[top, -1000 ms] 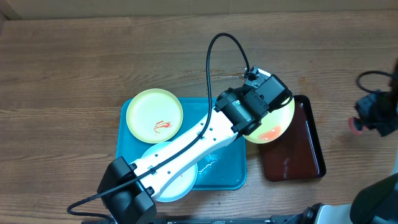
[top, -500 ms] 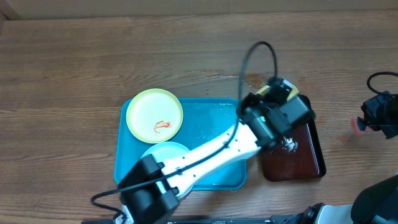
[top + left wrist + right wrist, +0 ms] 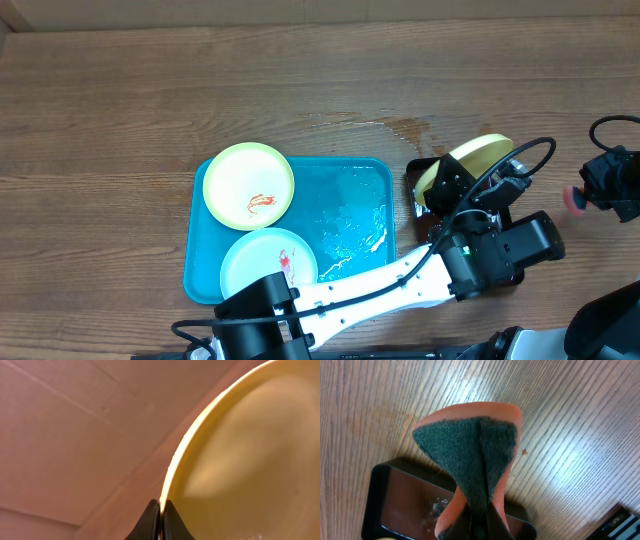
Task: Clean dirty plates on tray and stack at the side
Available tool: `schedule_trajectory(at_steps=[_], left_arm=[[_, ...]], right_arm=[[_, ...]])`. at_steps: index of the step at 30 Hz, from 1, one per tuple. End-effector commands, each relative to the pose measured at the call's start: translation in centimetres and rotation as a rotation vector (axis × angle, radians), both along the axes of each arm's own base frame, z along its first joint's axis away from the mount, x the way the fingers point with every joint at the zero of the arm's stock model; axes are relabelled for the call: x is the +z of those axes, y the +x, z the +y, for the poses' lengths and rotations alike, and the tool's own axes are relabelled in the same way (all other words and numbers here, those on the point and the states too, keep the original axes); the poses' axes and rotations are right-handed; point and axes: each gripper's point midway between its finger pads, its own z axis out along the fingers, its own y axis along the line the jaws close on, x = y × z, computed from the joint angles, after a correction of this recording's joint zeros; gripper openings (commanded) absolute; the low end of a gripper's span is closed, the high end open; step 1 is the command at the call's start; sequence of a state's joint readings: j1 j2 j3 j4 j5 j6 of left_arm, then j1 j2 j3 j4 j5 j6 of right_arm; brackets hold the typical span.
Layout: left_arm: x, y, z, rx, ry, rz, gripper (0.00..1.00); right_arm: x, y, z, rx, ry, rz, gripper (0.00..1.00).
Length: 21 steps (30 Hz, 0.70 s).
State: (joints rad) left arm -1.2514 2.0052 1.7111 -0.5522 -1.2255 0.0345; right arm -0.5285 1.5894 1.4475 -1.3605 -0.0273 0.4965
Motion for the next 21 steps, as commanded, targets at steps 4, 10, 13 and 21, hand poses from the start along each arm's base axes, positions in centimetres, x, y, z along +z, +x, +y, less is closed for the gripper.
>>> schedule_trajectory(at_steps=[4, 10, 13, 21], left_arm=[[1.66, 0.43, 0.9, 0.07, 0.048, -0.081, 0.04], [1.74, 0.12, 0.76, 0.067, 0.051, -0.086, 0.04], [1.74, 0.08, 0.72, 0.066, 0.051, -0.086, 0.04], [1.73, 0.08, 0.72, 0.066, 0.051, -0.085, 0.04]], right_arm=[[1.59, 1.0, -0.1, 0.013, -0.016, -0.064, 0.04], [1.58, 0.96, -0.08, 0.014, -0.016, -0.062, 0.04], [1.58, 0.96, -0.08, 0.017, -0.016, -0.062, 0.04], [1.58, 0.96, -0.08, 0.017, -0.016, -0.062, 0.04]])
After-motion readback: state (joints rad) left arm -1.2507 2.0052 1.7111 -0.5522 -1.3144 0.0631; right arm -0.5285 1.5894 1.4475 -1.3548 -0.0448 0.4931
